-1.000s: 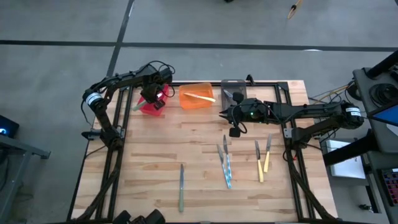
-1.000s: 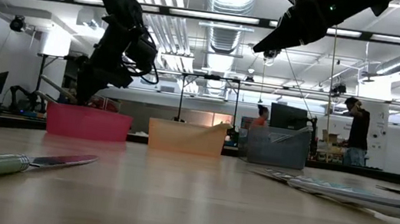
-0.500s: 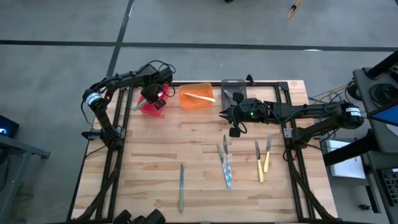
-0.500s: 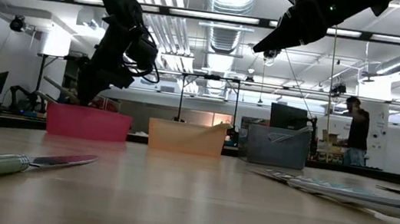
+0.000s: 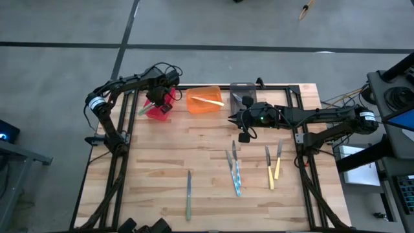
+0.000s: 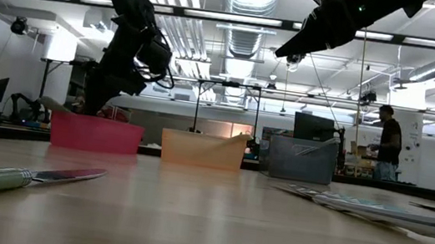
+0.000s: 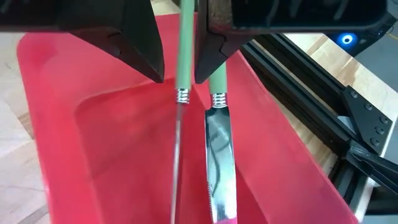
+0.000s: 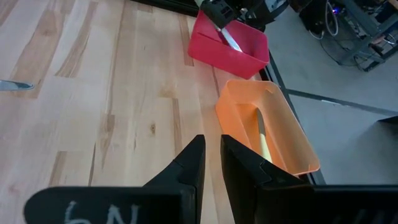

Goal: Sort silverware by color (type)

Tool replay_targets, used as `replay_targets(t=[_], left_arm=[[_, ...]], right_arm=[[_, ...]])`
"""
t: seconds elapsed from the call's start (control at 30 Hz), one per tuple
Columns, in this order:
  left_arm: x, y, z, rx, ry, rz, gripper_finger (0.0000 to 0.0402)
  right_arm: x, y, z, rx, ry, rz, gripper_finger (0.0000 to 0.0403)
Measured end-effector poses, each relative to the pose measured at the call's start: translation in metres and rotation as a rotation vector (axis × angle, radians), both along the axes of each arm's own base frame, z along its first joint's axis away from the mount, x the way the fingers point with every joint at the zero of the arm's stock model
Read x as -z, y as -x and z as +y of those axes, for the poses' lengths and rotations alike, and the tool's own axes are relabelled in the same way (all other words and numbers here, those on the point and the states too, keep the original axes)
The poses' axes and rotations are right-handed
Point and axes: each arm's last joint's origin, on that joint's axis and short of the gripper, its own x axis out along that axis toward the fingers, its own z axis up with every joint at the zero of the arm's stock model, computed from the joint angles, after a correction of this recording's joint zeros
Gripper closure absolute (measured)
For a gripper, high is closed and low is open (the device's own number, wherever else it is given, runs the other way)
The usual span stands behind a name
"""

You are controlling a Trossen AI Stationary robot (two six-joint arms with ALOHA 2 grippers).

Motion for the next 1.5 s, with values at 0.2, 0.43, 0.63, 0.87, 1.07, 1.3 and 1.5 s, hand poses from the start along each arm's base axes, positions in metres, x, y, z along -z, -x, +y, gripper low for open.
replay_targets(t=[0.2,0.43,0.63,0.87,1.07,1.3,1.5], left_arm=[[-0.029,-0.004,-0.013,0.015,-0.127,-0.132,0.0331],[-0.063,-0.028,-0.071,0.186,-0.382,-0.519,0.0331],[-0.06,-0.033,-0.132,0.385,-0.458,-0.794,0.0331],[-0.034,-0.01,-0.193,0.668,-0.431,-0.922,0.0331],[-0.01,0.012,-0.222,0.775,-0.379,-1.042,0.0331],[0.008,0.025,-0.226,0.783,-0.394,-1.123,0.0331],[0.011,0.027,-0.226,0.801,-0.415,-1.138,0.0331]], right_arm=[[0.0,0.0,0.0,0.0,0.001,0.0,0.036],[0.0,0.0,0.0,0.029,-0.049,-0.016,0.036],[0.008,0.001,0.0,0.105,-0.182,-0.032,0.036],[0.029,0.006,0.001,0.197,-0.323,-0.017,0.036],[0.036,0.006,0.001,0.211,-0.36,-0.083,0.036],[0.029,0.002,0.001,0.222,-0.406,-0.174,0.036],[0.021,-0.002,0.004,0.211,-0.449,-0.274,0.036]])
